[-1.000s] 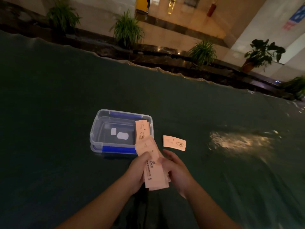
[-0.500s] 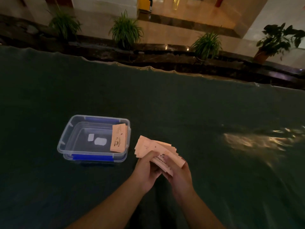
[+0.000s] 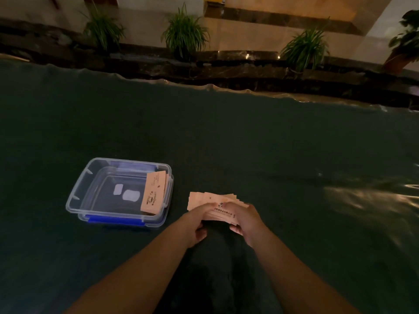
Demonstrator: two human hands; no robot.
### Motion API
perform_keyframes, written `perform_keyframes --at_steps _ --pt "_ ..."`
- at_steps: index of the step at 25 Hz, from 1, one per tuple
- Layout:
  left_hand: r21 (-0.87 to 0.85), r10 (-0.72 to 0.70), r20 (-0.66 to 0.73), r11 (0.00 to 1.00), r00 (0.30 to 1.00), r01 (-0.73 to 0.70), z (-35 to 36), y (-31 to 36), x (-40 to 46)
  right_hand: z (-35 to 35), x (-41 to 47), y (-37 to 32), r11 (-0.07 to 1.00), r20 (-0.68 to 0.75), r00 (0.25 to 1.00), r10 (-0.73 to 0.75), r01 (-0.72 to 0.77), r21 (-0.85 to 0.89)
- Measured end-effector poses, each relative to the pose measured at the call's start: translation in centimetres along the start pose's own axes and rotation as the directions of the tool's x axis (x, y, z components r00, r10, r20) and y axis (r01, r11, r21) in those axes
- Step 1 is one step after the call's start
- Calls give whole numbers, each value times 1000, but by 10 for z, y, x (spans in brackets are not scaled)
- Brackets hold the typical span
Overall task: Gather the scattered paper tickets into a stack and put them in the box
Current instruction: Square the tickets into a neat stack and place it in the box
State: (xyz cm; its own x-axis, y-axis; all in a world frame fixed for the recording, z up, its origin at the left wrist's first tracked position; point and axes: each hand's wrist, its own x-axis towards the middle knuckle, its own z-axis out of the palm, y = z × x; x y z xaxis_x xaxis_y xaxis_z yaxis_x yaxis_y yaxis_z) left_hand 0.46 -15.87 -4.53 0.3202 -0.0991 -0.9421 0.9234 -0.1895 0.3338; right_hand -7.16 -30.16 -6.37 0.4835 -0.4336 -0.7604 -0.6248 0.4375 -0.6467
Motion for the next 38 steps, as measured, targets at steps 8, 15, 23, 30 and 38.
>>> perform_keyframes --at_steps 8,15,23,30,38 --pt "474 205 -118 871 972 -127 -5 29 29 1 14 0 1000 -72 997 9 -9 -3" --pt "464 251 50 851 967 -245 -9 23 39 6 14 5 1000 -44 999 11 -12 -18" --pt "397 191 145 887 971 -234 -23 7 24 2 -12 28 996 87 994 67 -72 55" --pt "90 299 164 944 940 -317 -32 -18 5 6 -44 48 941 146 985 95 -137 309" --pt "-454 484 196 815 853 -359 -18 -68 -38 45 -84 68 759 172 981 -90 -44 650"
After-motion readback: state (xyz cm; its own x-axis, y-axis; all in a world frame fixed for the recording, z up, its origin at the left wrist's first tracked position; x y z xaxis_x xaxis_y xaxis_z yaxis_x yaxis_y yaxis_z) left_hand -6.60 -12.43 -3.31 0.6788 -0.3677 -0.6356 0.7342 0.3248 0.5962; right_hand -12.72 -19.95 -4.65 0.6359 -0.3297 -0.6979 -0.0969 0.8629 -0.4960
